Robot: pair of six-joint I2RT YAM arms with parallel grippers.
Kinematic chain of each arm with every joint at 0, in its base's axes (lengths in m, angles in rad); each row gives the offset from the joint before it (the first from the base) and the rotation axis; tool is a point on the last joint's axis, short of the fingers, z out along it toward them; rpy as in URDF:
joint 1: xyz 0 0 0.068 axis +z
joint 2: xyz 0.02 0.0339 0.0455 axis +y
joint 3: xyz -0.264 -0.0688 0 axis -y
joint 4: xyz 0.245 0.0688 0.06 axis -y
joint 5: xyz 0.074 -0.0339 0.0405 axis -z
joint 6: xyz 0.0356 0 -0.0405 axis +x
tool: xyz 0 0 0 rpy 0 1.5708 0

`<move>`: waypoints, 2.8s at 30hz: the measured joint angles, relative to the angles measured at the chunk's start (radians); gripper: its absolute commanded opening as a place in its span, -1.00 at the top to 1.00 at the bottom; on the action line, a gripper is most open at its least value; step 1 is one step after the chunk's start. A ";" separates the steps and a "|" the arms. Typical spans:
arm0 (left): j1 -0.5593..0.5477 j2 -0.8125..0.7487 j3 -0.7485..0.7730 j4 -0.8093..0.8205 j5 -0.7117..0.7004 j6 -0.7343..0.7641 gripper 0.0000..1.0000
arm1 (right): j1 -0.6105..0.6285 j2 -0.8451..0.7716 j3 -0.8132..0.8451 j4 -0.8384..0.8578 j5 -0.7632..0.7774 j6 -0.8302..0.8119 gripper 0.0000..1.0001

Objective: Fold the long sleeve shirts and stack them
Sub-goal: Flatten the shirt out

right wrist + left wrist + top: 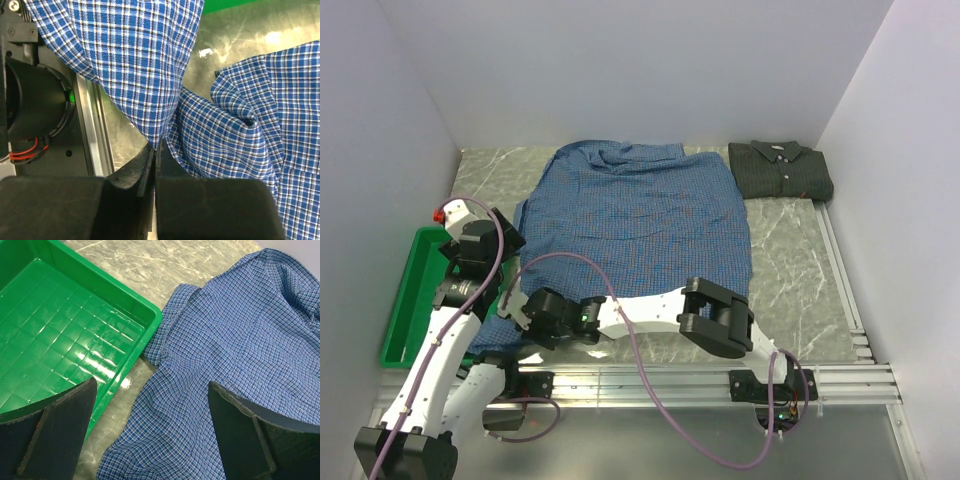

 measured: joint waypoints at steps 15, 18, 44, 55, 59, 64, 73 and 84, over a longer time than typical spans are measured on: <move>0.000 0.000 0.000 0.000 0.029 -0.003 -0.96 | -0.100 -0.457 -0.491 0.182 0.039 0.150 0.93; 0.001 0.000 0.000 0.000 0.035 -0.003 -0.96 | -0.150 -0.460 -0.557 0.200 0.032 0.217 0.86; 0.003 0.001 0.000 0.000 0.060 -0.003 -0.97 | -0.006 -0.373 -0.165 -0.047 0.117 -0.032 -0.16; 0.003 0.002 0.000 0.000 0.061 -0.003 -0.97 | 0.024 -0.098 -0.027 -0.134 0.037 -0.083 -0.16; 0.003 0.002 0.000 0.000 0.061 -0.003 -0.96 | 0.028 -0.048 -0.005 -0.168 0.017 -0.088 -0.12; 0.003 0.007 0.000 0.000 0.063 -0.003 -0.96 | 0.028 -0.002 0.028 -0.171 0.025 -0.093 0.22; 0.003 0.010 0.000 0.000 0.068 -0.003 -0.96 | 0.031 -0.006 0.030 -0.183 0.029 -0.101 1.00; 0.005 0.014 0.000 0.003 0.086 -0.003 -0.96 | 0.033 -0.315 -0.111 -0.153 0.112 -0.057 0.89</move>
